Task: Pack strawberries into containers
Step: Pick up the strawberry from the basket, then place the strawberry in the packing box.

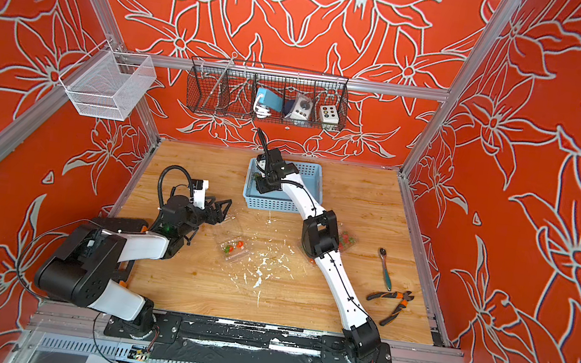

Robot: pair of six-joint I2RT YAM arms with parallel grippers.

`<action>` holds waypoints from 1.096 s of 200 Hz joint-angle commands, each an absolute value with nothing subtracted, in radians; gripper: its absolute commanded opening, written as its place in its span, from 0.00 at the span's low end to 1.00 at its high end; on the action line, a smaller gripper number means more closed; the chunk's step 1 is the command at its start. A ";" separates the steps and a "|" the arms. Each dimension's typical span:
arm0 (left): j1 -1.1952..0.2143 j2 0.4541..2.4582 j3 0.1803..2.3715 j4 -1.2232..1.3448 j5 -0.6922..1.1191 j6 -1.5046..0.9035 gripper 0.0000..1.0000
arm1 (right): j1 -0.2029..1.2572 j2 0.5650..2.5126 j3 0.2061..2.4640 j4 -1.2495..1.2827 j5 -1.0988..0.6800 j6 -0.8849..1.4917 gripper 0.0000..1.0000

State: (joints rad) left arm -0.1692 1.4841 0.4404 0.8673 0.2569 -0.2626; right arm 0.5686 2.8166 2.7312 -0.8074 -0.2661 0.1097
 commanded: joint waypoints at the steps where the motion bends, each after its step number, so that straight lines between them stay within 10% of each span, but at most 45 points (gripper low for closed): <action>1: -0.164 1.477 0.456 0.872 0.263 -0.259 0.78 | 0.570 2.789 2.673 -0.850 -0.230 0.113 0.33; 146: -0.164 1.465 0.452 0.871 0.257 -0.255 0.78 | 0.533 2.335 2.174 -0.613 -0.308 0.058 0.27; 219: -0.164 1.472 0.451 0.877 0.247 -0.265 0.78 | 0.650 1.903 1.546 -0.376 -0.399 0.055 0.27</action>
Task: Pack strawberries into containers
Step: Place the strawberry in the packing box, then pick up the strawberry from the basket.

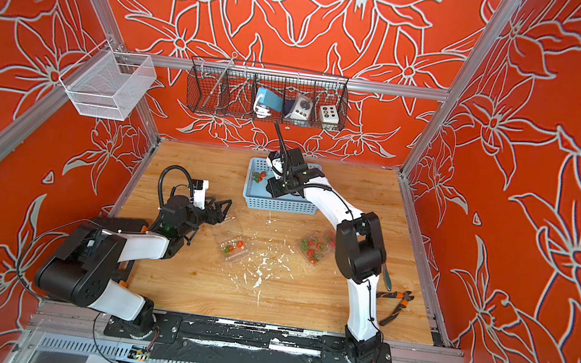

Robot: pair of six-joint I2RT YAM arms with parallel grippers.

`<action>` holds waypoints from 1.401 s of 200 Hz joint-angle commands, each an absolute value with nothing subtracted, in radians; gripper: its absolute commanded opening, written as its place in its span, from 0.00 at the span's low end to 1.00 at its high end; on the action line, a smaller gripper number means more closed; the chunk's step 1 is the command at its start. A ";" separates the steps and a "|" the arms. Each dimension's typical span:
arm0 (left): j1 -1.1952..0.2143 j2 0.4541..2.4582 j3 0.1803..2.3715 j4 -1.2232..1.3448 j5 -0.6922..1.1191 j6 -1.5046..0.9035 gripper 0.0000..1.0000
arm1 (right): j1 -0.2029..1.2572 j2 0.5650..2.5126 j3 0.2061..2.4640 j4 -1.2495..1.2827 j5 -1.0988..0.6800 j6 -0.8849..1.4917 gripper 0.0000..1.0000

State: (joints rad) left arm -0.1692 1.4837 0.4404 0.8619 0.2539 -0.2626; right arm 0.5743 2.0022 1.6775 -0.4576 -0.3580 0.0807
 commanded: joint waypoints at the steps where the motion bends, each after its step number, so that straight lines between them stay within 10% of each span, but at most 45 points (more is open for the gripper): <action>1: -0.164 1.471 0.451 0.877 0.246 -0.264 0.78 | 0.652 1.900 1.540 -0.376 -0.400 0.054 0.27; 165: -0.163 1.463 0.439 0.879 0.238 -0.275 0.78 | 0.868 1.819 1.326 -0.391 -0.316 0.013 0.33; 280: -0.164 1.517 0.477 0.871 0.332 -0.270 0.78 | 0.564 2.223 1.960 -0.464 -0.219 0.119 0.47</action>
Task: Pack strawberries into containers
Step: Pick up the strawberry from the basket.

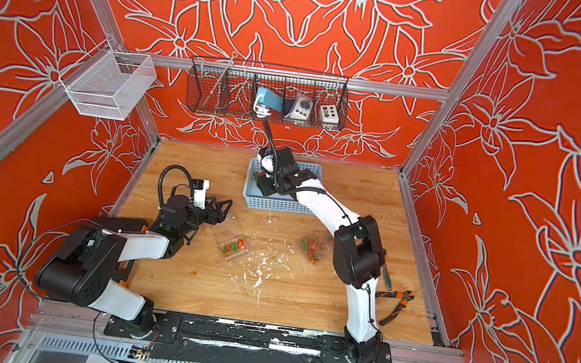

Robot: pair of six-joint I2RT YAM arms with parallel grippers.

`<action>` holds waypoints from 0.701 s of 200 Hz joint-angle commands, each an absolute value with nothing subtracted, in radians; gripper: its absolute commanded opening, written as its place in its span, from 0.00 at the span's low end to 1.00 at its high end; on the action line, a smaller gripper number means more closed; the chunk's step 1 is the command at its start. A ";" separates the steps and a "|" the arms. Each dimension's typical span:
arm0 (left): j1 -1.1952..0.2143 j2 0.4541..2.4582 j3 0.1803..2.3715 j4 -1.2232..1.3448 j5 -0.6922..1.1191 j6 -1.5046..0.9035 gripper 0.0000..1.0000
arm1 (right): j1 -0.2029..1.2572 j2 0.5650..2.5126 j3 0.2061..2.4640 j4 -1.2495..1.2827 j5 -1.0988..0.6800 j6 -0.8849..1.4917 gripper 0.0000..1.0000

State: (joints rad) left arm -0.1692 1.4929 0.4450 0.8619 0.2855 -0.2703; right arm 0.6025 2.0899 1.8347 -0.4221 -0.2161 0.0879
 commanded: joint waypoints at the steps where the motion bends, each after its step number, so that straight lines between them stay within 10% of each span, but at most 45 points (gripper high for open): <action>1: -0.163 1.517 0.477 0.871 0.333 -0.269 0.78 | 0.562 2.229 1.967 -0.464 -0.218 0.119 0.47; 140: -0.166 1.521 0.506 0.842 0.382 -0.250 0.76 | 0.489 2.714 2.475 -0.284 -0.353 0.450 0.40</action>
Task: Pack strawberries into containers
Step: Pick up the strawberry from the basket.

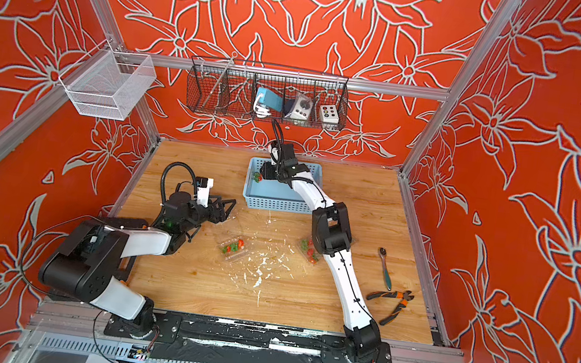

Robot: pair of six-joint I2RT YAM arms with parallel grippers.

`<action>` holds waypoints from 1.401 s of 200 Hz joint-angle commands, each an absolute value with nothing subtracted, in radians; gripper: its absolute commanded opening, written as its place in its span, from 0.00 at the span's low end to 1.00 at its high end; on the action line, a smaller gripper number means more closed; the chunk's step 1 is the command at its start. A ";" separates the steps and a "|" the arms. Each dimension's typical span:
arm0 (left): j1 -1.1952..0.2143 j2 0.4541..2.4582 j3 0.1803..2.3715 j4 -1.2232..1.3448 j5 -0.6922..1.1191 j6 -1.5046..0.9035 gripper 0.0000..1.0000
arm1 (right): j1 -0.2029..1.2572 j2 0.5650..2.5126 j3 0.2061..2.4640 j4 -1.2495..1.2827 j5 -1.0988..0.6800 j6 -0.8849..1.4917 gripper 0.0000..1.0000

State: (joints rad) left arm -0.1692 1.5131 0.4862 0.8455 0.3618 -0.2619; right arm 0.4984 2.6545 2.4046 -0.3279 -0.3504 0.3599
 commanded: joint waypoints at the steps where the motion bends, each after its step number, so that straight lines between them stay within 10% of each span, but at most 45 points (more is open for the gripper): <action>1: -0.166 1.520 0.505 0.842 0.382 -0.250 0.76 | 0.489 2.716 2.479 -0.283 -0.352 0.451 0.40; 280: -0.165 1.531 0.511 0.836 0.386 -0.242 0.75 | 0.465 2.858 2.553 -0.031 -0.346 0.660 0.31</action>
State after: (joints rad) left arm -0.1692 1.5173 0.4911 0.8383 0.3687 -0.2584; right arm 0.4644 2.8304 2.5237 -0.1303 -0.3183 0.6056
